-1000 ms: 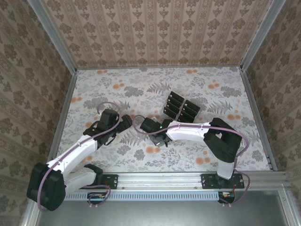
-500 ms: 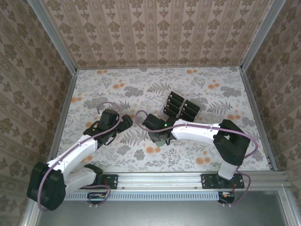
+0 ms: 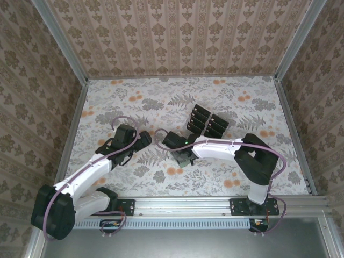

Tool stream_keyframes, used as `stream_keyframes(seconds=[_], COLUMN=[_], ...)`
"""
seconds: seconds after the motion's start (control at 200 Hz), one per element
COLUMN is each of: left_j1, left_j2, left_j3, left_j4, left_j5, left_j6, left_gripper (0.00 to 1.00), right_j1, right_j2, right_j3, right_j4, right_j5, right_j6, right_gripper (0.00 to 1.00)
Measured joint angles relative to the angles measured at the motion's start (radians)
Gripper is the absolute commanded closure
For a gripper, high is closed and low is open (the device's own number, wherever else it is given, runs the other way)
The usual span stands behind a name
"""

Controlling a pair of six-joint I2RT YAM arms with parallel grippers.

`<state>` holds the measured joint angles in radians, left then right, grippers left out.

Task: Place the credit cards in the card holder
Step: Pick up the card holder from the center of the table.

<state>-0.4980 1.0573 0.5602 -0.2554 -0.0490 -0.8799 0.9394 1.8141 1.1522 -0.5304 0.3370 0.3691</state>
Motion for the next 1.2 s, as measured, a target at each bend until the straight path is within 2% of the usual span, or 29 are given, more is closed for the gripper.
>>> stream_keyframes(seconds=[0.155, 0.52, 0.8, 1.2], left_j1=[0.000, 0.000, -0.008, -0.092], left_j2=[0.008, 0.011, 0.030, 0.121], left_j3=[0.000, 0.001, 0.004, 0.018], left_j4=[0.003, 0.002, 0.018, 0.138], left_j5=[0.000, 0.000, 0.016, 0.055], left_j6=[0.000, 0.000, 0.000, -0.016], left_gripper=[0.00, 0.00, 0.00, 0.00], right_j1=[-0.027, -0.060, -0.084, -0.089], right_j2=[0.000, -0.005, -0.052, -0.153], right_j3=[-0.011, -0.039, -0.087, -0.127], right_j4=[0.010, 0.061, 0.090, 0.120], right_j5=[0.000, -0.028, -0.071, -0.179], right_j6=[-0.003, -0.003, 0.004, 0.088], right_gripper=[0.58, 1.00, 1.00, 1.00])
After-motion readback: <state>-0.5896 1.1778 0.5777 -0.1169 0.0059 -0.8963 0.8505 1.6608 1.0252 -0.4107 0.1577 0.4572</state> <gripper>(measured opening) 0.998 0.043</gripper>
